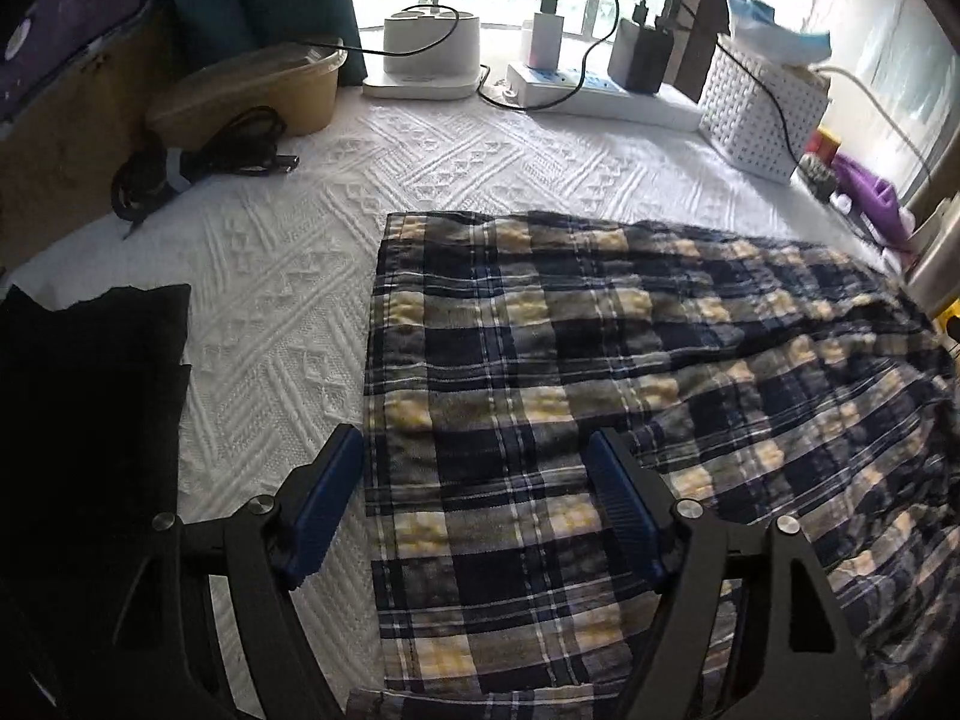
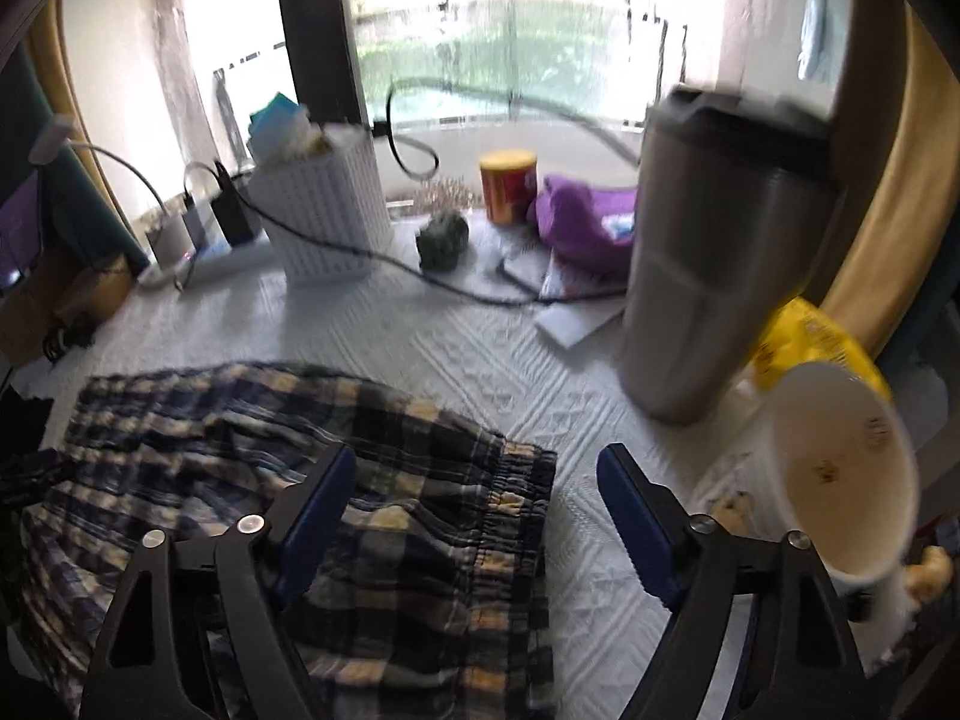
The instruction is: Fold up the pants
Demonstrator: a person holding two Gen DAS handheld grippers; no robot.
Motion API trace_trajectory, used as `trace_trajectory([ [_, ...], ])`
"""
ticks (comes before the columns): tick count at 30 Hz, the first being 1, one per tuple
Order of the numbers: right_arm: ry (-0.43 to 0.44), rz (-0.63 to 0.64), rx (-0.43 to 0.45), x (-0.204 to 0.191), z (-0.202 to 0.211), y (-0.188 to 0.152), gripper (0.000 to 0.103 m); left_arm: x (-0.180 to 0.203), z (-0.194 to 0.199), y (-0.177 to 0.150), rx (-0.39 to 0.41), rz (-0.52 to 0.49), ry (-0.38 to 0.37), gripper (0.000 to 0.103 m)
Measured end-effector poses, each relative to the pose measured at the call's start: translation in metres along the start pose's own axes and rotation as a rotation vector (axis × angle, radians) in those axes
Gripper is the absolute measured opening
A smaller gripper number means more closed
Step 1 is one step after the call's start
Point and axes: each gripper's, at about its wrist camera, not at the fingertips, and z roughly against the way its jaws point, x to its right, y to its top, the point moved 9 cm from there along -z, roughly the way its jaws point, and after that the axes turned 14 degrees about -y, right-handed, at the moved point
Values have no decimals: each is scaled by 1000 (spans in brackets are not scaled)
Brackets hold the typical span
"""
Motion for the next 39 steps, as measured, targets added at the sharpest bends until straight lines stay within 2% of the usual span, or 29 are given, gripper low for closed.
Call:
trace_trajectory([
  [6, 31, -8, -68, -14, -30, -19, 72, 8, 0, -2, 14, -6, 26, 74],
  [8, 19, 13, -58, -18, -30, -18, 71, 16, 1, -3, 19, -27, 6, 51],
  [9, 27, 12, -55, -20, -29, -18, 68, 21, 1, -4, 19, -42, -2, 45],
  [11, 15, 10, -52, -21, -28, -18, 54, 29, 1, -6, 20, -65, -11, 25],
  [12, 20, 12, -52, -22, -27, -19, 47, 31, 1, -7, 22, -72, -15, 20],
  [13, 26, 13, -52, -25, -25, -20, 35, 32, 2, -7, 23, -73, -18, 16],
  [14, 27, 17, -50, -26, -24, -20, 31, 30, 3, -9, 23, -68, -30, 6],
  [17, 26, 33, -35, -35, -13, -21, 26, 28, 10, -12, 19, -64, -66, 3],
  [23, 40, 26, 10, -56, 19, -18, 25, 9, 25, -10, 43, -67, -93, 3],
  [27, 34, 51, 65, -71, 49, -8, 17, -12, 40, 4, 90, -77, -37, 1],
  [30, 17, 50, 103, -71, 63, 2, 16, -23, 46, 14, 100, -48, -87, 1],
  [34, -27, 32, 79, -58, 49, 1, 16, -19, 45, 20, 114, -48, -102, 1],
  [39, -37, 2, 66, -46, 37, -3, 16, -22, 50, 22, 140, -42, -102, 1],
])
